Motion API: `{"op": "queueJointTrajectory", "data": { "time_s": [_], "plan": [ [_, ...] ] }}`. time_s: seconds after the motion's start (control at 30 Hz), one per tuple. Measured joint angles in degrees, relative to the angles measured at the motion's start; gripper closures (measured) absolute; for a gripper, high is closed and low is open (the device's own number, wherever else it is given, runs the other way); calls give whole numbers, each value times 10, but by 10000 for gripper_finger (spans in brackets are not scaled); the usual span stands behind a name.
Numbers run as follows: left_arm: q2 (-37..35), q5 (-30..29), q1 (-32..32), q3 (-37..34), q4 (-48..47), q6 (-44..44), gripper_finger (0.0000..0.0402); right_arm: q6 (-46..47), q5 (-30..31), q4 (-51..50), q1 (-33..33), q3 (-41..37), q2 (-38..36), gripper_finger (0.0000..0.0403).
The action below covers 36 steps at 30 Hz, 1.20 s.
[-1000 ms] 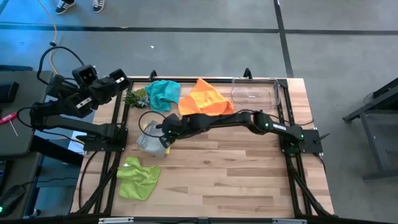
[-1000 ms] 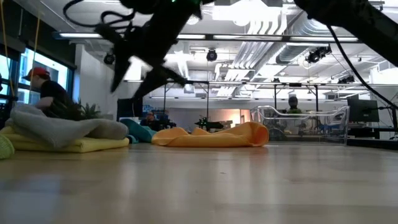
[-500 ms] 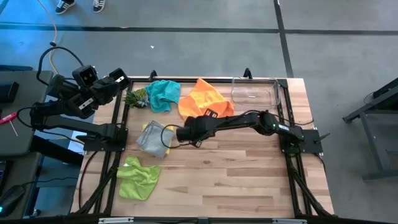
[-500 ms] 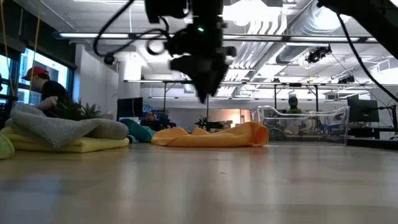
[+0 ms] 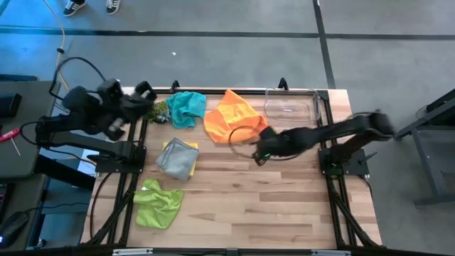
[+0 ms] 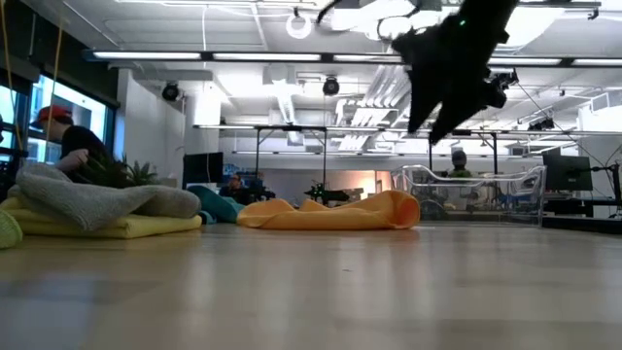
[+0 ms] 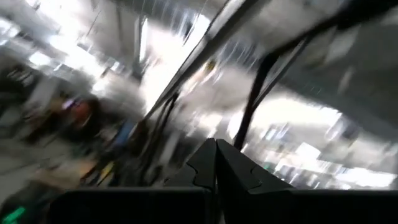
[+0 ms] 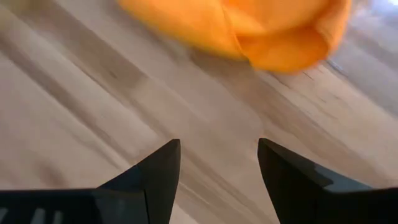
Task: Fold microfiber towels
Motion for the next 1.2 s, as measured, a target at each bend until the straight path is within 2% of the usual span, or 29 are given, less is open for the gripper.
{"op": "queueJointTrajectory", "data": {
  "time_s": [0.07,0.13,0.2,0.27,0.37,0.47,0.7,0.83,1.0,1.1,1.2],
  "plan": [
    [14,-31,0,0,-72,6,401,-1,2,92,-1,-51,-62,197],
    [38,-90,0,-6,-138,-11,401,-17,1,158,0,-87,-108,197],
    [78,-151,2,-8,-216,-39,401,-41,0,196,0,-105,-143,197],
    [130,-169,11,-9,-270,-40,401,-65,1,211,0,-107,-171,197],
    [208,-164,22,-8,-265,-16,393,-90,2,210,0,-102,-202,197],
    [285,-154,36,6,-260,21,367,-116,4,212,0,-91,-228,197],
    [450,-144,59,61,-259,137,263,-136,4,208,0,-87,-259,197],
    [519,-117,73,91,-262,184,215,-134,4,202,5,-87,-260,197],
    [591,-113,99,112,-254,269,192,-127,18,169,12,-87,-259,201],
    [624,-119,121,113,-233,269,191,-112,29,155,12,-87,-259,212],
    [654,-94,147,113,-222,244,190,-103,44,151,12,-87,-259,224]
  ]
}}
